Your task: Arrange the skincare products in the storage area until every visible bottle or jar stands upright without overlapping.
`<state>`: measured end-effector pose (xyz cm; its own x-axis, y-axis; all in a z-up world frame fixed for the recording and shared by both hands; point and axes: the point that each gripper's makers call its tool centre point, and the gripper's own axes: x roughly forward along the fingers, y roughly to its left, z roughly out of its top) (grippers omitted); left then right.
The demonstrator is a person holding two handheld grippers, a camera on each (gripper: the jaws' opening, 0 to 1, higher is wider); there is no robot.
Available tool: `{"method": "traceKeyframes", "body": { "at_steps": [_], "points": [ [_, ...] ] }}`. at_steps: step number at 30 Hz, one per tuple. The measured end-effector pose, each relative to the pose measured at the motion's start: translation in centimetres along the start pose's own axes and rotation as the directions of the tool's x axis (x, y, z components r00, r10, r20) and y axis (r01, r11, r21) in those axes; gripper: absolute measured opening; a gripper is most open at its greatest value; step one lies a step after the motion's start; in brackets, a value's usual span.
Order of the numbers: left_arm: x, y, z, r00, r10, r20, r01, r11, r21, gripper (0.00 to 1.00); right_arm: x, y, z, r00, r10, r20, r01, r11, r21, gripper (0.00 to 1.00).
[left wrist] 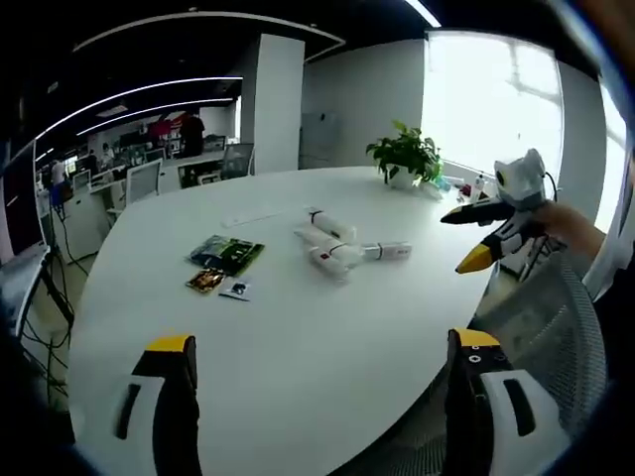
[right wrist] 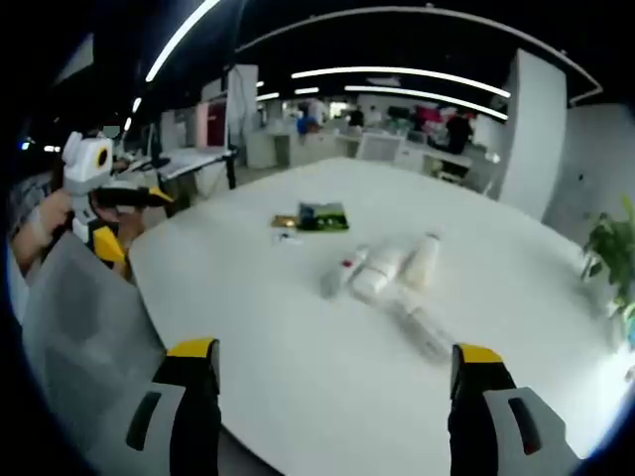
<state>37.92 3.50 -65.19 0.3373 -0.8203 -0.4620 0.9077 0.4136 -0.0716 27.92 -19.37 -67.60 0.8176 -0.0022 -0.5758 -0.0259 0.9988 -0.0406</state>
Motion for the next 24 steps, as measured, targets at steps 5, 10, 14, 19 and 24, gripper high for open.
{"method": "traceKeyframes", "body": {
  "at_steps": [5,10,14,19,24],
  "points": [
    [0.0,0.27,-0.61,0.999,0.014,-0.03,-0.014,1.0,0.01,0.99,0.12,0.32,-0.75,0.999,0.016,-0.041,-0.016,1.0,-0.01,1.0],
    [-0.1,0.3,-0.55,1.0,0.015,-0.023,-0.015,1.0,0.003,0.97,0.07,0.36,-0.87,0.999,0.013,-0.046,-0.013,1.0,-0.001,1.0],
    [-0.07,0.4,-0.56,1.0,0.02,-0.018,-0.02,1.0,0.021,0.99,-0.02,0.28,-0.83,0.999,0.009,-0.045,-0.01,1.0,-0.008,1.0],
    [-0.01,0.45,-0.61,1.0,0.016,-0.017,-0.016,1.0,0.018,0.97,0.01,0.36,-0.92,0.999,0.014,-0.052,-0.015,1.0,-0.018,0.99],
    [0.06,0.37,-0.47,1.0,0.012,-0.009,-0.012,1.0,0.008,0.97,0.11,0.48,-1.01,0.998,0.017,-0.052,-0.018,1.0,-0.022,0.99]
  ]
}}
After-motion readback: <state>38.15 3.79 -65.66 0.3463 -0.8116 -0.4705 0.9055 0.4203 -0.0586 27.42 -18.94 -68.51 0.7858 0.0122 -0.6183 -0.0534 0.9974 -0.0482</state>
